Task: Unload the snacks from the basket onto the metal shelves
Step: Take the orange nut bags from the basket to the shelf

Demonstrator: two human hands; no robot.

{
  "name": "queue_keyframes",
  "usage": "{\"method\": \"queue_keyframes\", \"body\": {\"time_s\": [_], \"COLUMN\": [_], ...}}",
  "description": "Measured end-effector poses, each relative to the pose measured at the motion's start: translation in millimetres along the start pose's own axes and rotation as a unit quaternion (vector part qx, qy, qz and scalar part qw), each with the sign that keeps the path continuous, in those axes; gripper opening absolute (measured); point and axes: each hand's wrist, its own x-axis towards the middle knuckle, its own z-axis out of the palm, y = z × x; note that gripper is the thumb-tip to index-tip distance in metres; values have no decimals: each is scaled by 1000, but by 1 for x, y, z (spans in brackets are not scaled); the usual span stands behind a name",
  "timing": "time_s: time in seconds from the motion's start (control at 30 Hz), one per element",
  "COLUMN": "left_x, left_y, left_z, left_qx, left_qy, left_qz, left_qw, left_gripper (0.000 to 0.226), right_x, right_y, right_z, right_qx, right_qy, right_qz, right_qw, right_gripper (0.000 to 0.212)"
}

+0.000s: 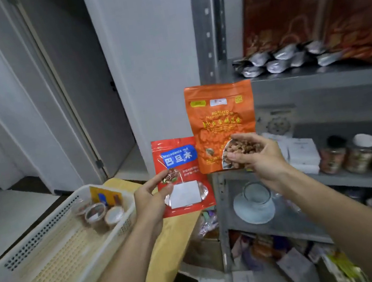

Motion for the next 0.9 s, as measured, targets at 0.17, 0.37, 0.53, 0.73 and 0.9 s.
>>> {"method": "queue_keyframes", "body": {"time_s": [0.17, 0.37, 0.53, 0.73, 0.9], "left_x": [-42, -117, -185, -252, -279], "left_y": [6, 5, -6, -13, -9], "left_z": [99, 223, 314, 408, 493], "left_qx": [-5, -4, 0, -4, 15], "left_qy": [-79, -163, -203, -253, -287], "left_qz": [11, 35, 47, 40, 49], "left_qw": [997, 986, 978, 967, 956], "left_gripper": [32, 35, 37, 36, 33], "right_x": [-47, -111, -164, -211, -230], "right_y": [-40, -81, -111, -137, -160], "right_z": [-107, -233, -326, -419, -486], "right_qx": [4, -4, -7, -12, -6], "right_qy": [93, 173, 194, 244, 283], "right_qz": [-33, -62, -67, -87, -117], "right_qw": [995, 983, 979, 966, 952], "right_gripper": [52, 50, 49, 46, 52]}}
